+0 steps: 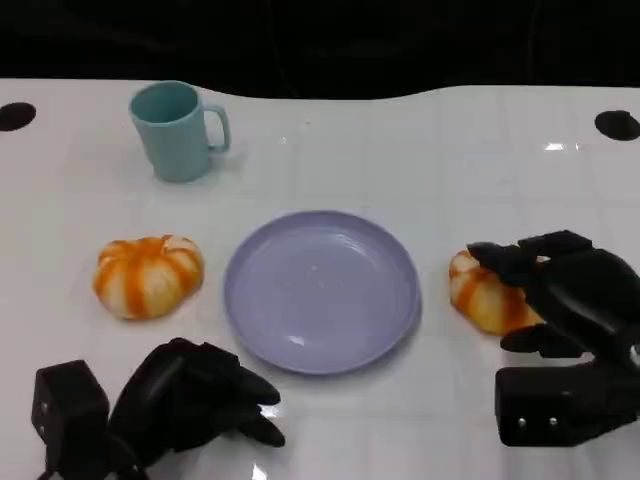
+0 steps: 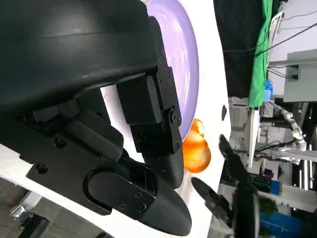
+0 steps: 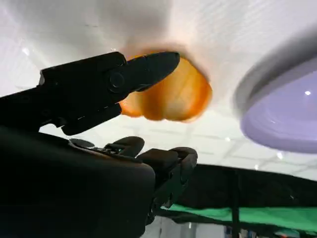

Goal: Grasp the bread from the table and place it into the plate.

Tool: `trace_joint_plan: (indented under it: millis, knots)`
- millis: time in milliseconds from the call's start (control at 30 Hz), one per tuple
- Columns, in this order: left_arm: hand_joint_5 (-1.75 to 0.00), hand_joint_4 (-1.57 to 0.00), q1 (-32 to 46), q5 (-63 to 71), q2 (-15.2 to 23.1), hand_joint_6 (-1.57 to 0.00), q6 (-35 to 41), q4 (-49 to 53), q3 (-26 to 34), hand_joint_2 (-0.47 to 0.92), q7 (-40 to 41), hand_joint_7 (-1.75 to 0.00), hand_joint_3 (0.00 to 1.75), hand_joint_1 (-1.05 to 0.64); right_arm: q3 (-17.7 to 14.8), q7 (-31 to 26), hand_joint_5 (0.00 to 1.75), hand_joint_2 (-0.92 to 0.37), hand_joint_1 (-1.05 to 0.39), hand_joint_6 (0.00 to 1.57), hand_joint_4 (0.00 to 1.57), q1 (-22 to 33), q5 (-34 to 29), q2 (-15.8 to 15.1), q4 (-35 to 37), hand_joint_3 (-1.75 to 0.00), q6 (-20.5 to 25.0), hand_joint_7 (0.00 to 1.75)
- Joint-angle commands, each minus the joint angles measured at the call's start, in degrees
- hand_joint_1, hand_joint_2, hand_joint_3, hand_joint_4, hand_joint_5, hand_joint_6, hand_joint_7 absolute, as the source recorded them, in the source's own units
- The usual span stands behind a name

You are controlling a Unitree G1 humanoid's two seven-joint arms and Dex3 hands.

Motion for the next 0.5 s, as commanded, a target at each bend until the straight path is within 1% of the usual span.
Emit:
trace_joint_plan:
  millis: [33,133,300,400,433,467,500]
  knots:
    - [-0.23,-1.57,1.0,-0.2,0.7,-1.55,0.8,-0.9,0.1,0.78,0.4,0.0,0.0,-1.05,2.4,-2.4,0.28,-0.87,-0.68,0.24,0.14,-3.7,-0.1,1.0,6.8,0.0,1.2,0.0]
    - [-0.23,-1.57,1.0,-0.2,0.6,-1.55,1.0,-0.9,0.2,0.78,0.5,0.0,0.0,-1.05,3.9,-3.4,0.26,-0.87,-0.69,0.23,0.14,-5.8,-0.1,1.8,11.0,0.0,1.7,0.0]
    - [-0.23,-1.57,1.2,-0.3,0.6,-1.55,1.1,-1.3,0.1,0.78,0.3,0.0,0.0,-1.05,5.3,-4.4,0.24,-0.87,-0.68,0.23,0.16,-8.4,1.1,3.1,16.8,0.0,1.9,0.0]
    - [-0.23,-1.57,1.3,-0.4,0.6,-1.55,1.2,-1.4,0.1,0.78,0.2,0.0,0.0,-1.05,6.1,-5.2,0.23,-0.88,-0.68,0.23,0.18,-9.4,1.6,3.4,19.0,0.0,1.8,0.0]
    - [-0.23,-1.56,1.5,-0.3,0.5,-1.55,0.9,-1.5,0.1,0.78,0.4,0.0,0.0,-1.05,5.8,-6.7,0.22,-0.88,-0.68,0.23,0.18,-9.7,2.4,3.9,20.5,0.0,0.7,0.0]
    - [-0.23,-1.56,1.6,-0.1,0.5,-1.55,0.7,-1.6,0.0,0.78,0.5,0.0,0.0,-1.05,5.6,-8.3,0.25,-0.88,-0.57,0.31,0.28,-9.9,3.2,4.3,21.7,0.0,0.0,0.03]
    - [-0.23,-1.57,1.7,0.0,0.5,-1.55,0.7,-1.8,0.0,0.78,0.8,0.0,0.0,-1.05,5.5,-9.9,0.28,-0.9,-0.41,0.47,0.49,-10.0,3.7,4.7,22.6,-0.01,-0.6,0.06]
